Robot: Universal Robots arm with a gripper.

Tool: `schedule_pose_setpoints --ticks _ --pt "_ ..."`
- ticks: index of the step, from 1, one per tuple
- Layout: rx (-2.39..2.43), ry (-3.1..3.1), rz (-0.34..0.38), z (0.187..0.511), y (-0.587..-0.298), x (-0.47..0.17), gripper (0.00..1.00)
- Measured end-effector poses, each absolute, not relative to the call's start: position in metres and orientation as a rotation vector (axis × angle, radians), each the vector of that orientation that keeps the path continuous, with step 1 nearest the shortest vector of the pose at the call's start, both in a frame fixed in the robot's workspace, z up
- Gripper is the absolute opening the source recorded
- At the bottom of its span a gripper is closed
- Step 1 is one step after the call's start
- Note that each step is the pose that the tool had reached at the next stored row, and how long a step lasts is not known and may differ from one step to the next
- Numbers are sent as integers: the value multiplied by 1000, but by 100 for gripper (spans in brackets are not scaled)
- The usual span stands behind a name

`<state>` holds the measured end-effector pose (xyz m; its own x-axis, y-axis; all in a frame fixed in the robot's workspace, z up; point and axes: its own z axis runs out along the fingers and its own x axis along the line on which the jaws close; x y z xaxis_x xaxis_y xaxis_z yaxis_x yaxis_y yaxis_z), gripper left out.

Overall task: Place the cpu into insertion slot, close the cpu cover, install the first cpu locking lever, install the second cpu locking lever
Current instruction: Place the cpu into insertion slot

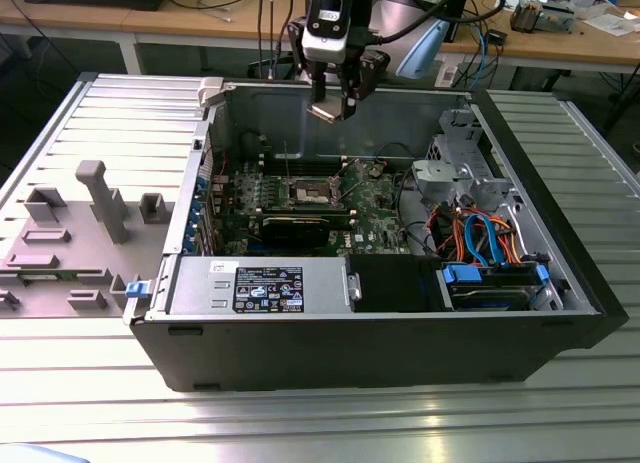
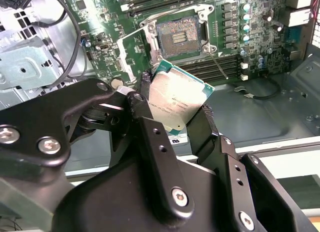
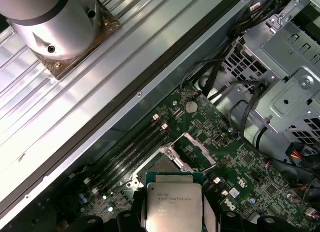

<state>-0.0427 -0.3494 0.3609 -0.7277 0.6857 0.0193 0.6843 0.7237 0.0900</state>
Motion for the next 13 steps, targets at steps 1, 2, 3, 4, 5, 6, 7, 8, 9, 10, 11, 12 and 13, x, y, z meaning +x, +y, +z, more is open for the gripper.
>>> schedule_pose_setpoints --ticks 1,2,3,4,5,6,7,8,9,10,11,12,13 --pt "1160 2899 142 361 -349 -43 54" --pt "1173 2894 142 361 -349 -43 54" --pt "1194 2884 142 361 -349 -43 54" --pt "1211 2877 141 361 -349 -43 54" --pt "1216 2875 142 361 -349 -43 54" --pt "1222 2872 141 361 -349 -43 54" --pt "1228 2869 141 361 -349 -43 54" --pt "1234 2866 141 361 -349 -43 54" --pt "1242 2863 141 361 -349 -43 54" --pt "1248 2859 141 361 -349 -43 54" --pt "1260 2854 141 361 -349 -43 54" --pt "1266 2851 141 361 -349 -43 54" --pt "1272 2848 141 361 -349 -43 54"
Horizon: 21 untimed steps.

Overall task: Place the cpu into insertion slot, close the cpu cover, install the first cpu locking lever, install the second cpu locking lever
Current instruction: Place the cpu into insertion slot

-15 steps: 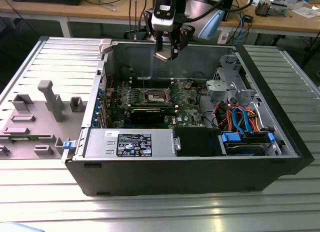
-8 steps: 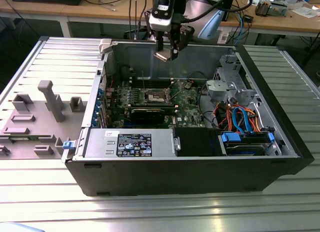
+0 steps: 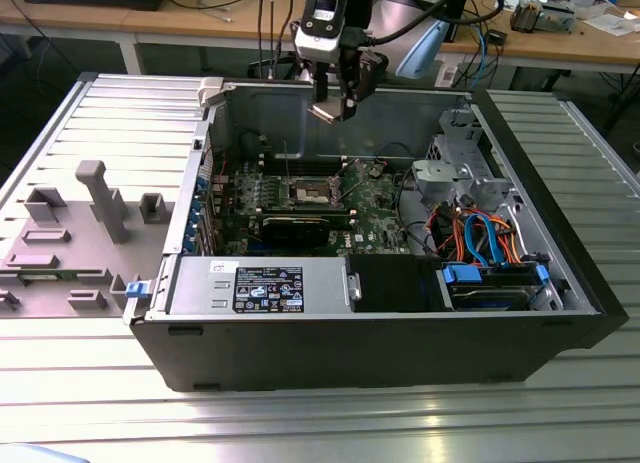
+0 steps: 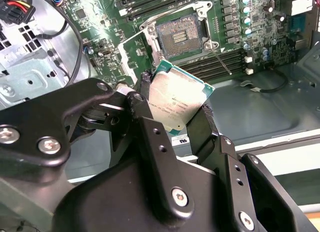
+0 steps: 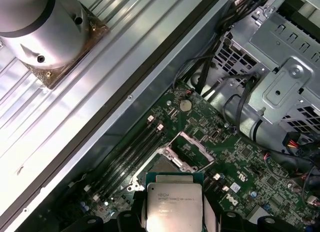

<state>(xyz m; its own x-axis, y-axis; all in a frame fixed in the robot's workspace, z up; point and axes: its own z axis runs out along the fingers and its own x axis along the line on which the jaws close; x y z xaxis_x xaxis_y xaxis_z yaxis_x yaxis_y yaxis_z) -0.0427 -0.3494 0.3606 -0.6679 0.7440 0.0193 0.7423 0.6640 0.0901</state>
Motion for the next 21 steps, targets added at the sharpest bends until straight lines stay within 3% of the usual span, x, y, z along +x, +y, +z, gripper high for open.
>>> schedule_pose_setpoints --ticks 21 --pt "1398 2784 139 360 -349 -43 54"
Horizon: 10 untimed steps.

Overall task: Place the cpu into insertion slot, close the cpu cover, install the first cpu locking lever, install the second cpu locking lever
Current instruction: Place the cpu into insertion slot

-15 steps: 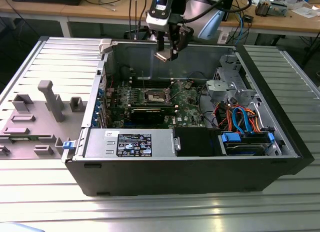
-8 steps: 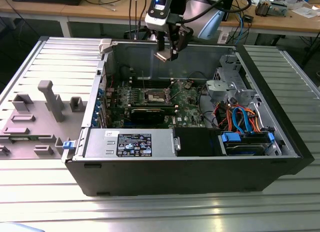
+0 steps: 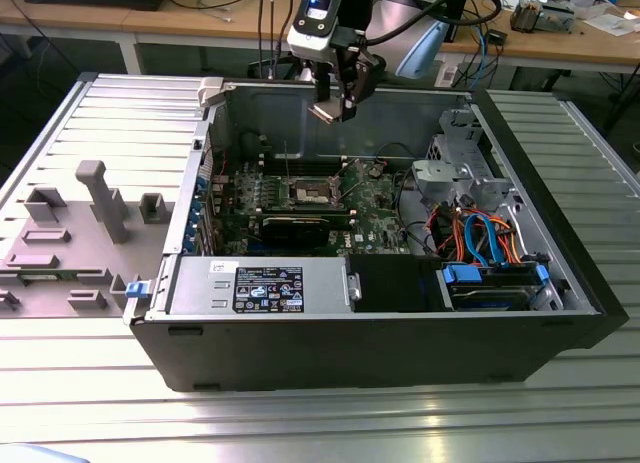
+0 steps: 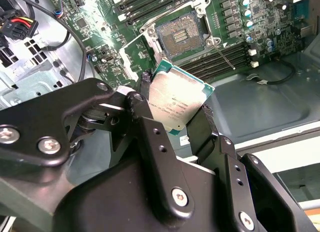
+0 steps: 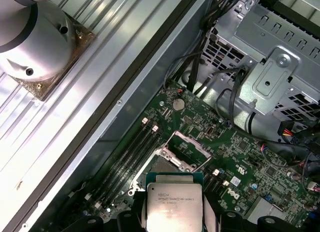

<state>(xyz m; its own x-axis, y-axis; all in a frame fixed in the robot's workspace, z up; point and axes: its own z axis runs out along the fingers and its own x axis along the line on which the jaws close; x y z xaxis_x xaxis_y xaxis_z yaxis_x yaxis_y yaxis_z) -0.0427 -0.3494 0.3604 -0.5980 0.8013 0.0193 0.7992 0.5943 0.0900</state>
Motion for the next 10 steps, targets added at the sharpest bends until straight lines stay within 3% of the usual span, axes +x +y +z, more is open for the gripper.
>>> schedule_pose_setpoints --ticks 10 --pt "1404 2781 139 360 -349 -43 54"
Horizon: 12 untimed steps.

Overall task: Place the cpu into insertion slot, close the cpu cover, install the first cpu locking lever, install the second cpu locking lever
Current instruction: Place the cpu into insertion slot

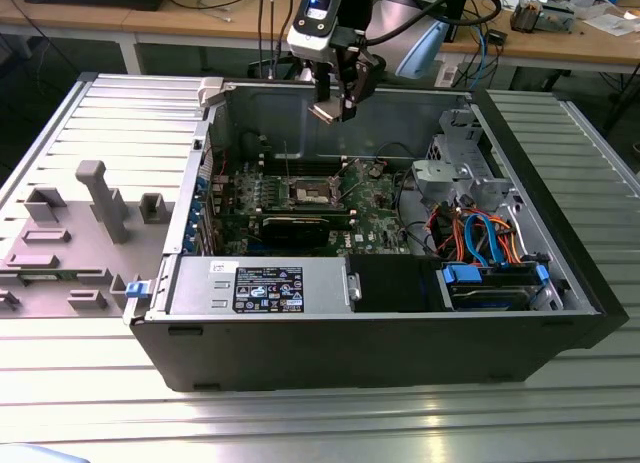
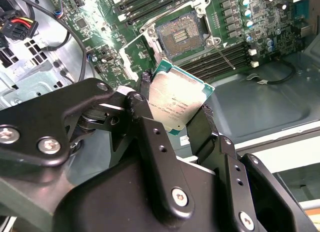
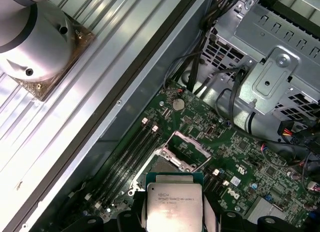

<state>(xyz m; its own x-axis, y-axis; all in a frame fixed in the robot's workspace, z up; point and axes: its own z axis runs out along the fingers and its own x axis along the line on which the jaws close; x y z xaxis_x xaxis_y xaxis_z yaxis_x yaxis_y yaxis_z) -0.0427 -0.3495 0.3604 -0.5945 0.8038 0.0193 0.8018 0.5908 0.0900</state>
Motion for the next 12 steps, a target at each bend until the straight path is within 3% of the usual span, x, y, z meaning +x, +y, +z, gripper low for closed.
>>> schedule_pose_setpoints --ticks 12 --pt "1461 2749 138 360 -349 -43 54"
